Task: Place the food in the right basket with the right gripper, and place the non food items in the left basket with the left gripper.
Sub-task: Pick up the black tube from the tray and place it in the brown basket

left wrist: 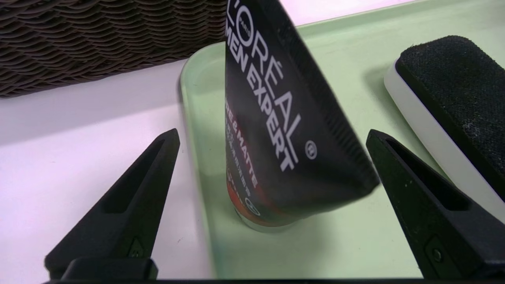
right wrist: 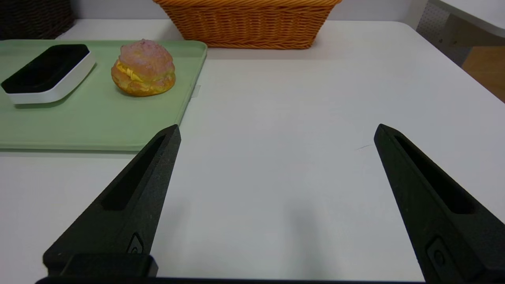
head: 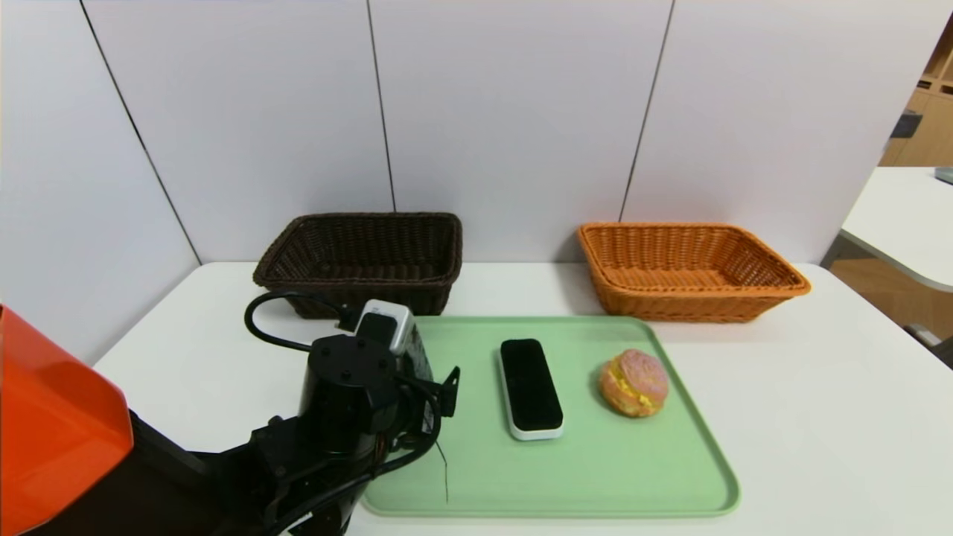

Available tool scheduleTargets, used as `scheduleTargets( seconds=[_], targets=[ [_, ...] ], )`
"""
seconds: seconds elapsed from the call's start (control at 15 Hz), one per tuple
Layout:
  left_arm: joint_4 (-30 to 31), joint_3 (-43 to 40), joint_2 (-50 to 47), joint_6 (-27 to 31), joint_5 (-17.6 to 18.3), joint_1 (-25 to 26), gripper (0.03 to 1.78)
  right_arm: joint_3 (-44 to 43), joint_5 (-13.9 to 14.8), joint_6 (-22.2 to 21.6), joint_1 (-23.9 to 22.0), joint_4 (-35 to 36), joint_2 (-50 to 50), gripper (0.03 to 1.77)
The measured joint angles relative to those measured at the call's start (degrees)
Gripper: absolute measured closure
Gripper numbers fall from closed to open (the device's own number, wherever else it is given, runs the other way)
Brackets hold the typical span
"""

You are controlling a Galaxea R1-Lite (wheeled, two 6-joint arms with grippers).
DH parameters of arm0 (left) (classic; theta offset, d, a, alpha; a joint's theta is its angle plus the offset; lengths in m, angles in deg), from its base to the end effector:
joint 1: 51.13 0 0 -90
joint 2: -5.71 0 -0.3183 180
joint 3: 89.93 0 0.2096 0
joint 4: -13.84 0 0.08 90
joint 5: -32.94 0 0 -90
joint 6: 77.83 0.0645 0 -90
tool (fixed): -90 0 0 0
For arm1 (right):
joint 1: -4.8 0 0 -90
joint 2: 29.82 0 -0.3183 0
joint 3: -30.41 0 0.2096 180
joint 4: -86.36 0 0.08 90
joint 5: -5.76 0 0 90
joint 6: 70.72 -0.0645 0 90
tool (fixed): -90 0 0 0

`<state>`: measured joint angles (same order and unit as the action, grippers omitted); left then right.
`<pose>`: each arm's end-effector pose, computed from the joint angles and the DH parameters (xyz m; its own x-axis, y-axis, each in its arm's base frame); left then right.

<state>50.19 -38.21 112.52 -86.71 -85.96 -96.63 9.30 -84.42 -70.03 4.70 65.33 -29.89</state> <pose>0.2614 -0.2215 0.0890 0.9258 -0.2526 -0.2813 0.2652 0.9642 0.0072 0.0216 0.0002 0.0757 1.0000 0.0014 0.0026 -0.0014 0.9999 -0.0121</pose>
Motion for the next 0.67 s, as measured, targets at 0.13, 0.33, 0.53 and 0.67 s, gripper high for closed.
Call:
scheduleTargets(
  seconds=[0.13, 0.33, 0.53, 0.67],
  targets=[
    [-0.02, 0.1, 0.22, 0.0, -0.15, 0.0, 0.12, 0.0, -0.02, -0.02, 0.0, 0.0, 0.0, 0.1],
    [0.0, 0.15, 0.39, -0.02, -0.17, 0.02, 0.12, 0.0, 0.0, -0.02, 0.0, 0.0, 0.0, 0.1],
    [1.11, 0.15, 0.44, 0.0, -0.17, 0.04, 0.12, 0.0, 0.0, -0.02, 0.0, 0.0, 0.0, 0.1],
    [1.24, 0.1, 0.44, -0.02, -0.17, 0.09, 0.12, 0.0, 0.0, -0.02, 0.0, 0.0, 0.0, 0.1]
  ],
)
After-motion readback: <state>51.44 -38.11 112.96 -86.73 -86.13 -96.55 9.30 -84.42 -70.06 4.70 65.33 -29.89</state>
